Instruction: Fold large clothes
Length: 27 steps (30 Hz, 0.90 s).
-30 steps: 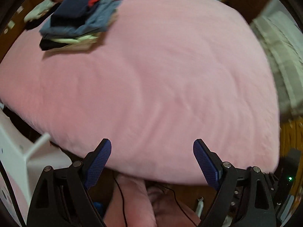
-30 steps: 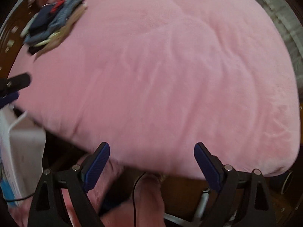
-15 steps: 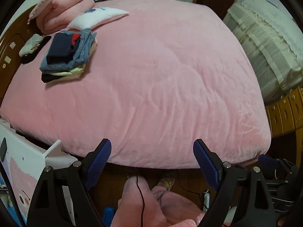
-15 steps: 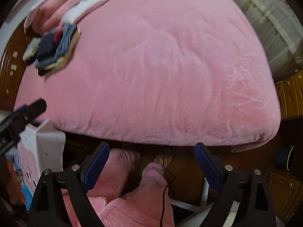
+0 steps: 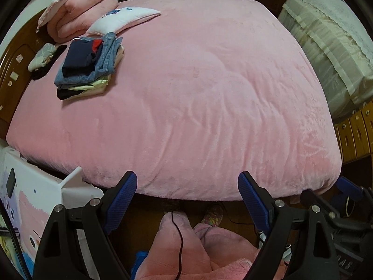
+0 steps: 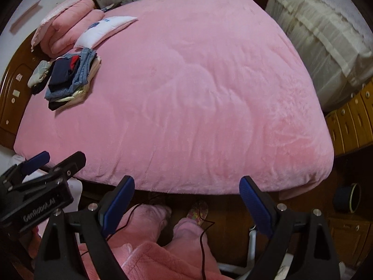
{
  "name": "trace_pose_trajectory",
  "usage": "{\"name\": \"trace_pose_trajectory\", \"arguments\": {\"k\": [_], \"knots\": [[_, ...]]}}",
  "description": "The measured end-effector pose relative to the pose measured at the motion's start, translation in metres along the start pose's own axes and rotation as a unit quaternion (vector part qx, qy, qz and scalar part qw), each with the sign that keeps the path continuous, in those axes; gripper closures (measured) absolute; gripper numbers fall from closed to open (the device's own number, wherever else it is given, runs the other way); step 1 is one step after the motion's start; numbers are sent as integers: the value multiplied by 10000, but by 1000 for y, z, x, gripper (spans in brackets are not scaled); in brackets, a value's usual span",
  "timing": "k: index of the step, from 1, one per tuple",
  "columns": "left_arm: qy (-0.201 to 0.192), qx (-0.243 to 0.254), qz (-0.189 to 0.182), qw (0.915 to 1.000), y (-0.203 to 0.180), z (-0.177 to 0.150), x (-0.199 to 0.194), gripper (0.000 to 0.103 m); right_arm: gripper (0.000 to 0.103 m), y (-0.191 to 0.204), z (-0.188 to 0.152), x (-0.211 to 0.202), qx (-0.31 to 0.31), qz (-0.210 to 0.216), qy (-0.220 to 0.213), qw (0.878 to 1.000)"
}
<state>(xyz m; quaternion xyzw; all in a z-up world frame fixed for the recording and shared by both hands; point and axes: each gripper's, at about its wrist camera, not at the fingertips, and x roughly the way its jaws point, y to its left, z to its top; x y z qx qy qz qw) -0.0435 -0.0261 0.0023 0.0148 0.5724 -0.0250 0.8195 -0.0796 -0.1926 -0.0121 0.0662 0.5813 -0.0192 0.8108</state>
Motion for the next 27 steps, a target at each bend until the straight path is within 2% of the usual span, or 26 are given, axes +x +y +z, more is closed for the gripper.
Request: {"name": "trace_pose_trajectory", "arguments": {"k": [8, 15, 23, 25, 27], "knots": [[-207, -5, -31, 9998, -2, -3, -2, 15, 11, 1, -1, -18, -155, -59, -487, 9987], [-324, 82, 7, 9994, -9, -5, -7, 3, 11, -7, -2, -22, -5, -167, -525, 9985], [-319, 102, 99, 9994, -12, -4, -7, 1, 10, -5, 0, -27, -28, -263, -608, 9978], [-290, 119, 96, 9995, -13, -5, -6, 1, 2, -4, 1, -27, -39, -272, -606, 9978], [-268, 139, 128, 9995, -14, -5, -5, 1, 0, -4, 0, -27, -43, -271, -611, 9978]]}}
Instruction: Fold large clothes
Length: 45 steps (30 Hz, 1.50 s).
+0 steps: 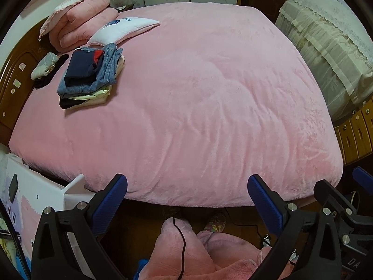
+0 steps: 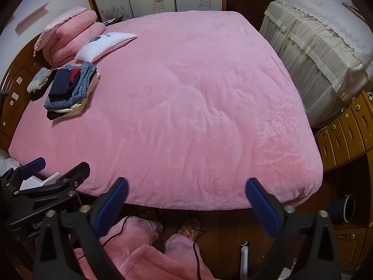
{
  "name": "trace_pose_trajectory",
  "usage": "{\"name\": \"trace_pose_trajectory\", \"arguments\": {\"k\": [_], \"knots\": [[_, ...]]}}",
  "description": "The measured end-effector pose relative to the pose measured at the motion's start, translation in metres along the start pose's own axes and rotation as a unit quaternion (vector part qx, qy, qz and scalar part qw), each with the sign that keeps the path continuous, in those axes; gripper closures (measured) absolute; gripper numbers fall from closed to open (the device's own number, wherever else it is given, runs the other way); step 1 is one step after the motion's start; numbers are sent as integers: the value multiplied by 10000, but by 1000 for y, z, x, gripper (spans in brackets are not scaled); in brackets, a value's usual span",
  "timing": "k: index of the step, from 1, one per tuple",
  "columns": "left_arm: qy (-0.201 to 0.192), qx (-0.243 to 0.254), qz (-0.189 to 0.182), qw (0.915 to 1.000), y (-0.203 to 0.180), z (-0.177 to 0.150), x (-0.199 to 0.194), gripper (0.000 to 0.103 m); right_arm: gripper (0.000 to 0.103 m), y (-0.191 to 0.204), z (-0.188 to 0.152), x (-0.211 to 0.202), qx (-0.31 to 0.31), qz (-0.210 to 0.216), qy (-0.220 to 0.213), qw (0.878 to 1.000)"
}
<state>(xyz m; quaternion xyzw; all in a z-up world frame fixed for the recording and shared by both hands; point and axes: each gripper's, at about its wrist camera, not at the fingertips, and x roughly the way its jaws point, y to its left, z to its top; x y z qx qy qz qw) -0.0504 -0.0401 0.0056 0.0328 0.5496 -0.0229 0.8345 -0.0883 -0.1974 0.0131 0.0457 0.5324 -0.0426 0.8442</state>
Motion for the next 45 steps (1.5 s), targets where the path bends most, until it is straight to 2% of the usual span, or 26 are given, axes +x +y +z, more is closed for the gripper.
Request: {"name": "trace_pose_trajectory", "arguments": {"k": [45], "knots": [[-29, 9, 55, 10000, -8, -4, -3, 1, 0, -5, -3, 4, 130, -42, 96, 9999]]}}
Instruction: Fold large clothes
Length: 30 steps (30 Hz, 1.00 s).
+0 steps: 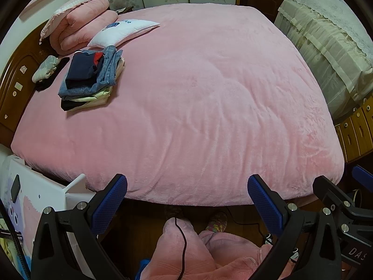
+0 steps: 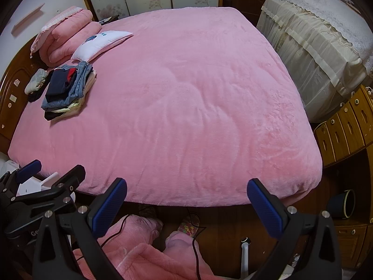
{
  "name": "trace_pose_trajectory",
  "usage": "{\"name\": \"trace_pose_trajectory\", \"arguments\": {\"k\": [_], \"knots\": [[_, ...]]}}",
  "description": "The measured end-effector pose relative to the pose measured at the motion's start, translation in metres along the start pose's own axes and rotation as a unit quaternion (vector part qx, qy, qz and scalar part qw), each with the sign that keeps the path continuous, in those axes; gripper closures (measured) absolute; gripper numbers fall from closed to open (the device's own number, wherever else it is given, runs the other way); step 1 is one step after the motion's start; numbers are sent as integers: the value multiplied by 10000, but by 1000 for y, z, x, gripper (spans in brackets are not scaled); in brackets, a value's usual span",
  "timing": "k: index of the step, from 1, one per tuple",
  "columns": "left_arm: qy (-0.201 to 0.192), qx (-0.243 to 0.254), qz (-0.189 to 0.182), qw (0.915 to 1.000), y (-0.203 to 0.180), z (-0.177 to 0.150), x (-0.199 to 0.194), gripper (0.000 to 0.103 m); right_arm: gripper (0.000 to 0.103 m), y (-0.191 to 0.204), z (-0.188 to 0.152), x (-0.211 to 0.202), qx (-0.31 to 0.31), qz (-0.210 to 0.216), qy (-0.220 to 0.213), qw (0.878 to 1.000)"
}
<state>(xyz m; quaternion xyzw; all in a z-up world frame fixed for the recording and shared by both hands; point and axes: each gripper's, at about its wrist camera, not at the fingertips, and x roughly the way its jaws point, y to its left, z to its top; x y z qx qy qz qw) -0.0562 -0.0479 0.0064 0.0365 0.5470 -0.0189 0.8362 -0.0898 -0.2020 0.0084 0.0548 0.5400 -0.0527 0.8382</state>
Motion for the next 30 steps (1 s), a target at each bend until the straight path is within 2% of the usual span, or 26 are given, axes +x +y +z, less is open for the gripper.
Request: {"name": "trace_pose_trajectory", "arguments": {"k": [30], "knots": [[-29, -3, 37, 10000, -3, 1, -2, 1, 0, -11, -2, 3, 7, 16, 77, 10000]]}}
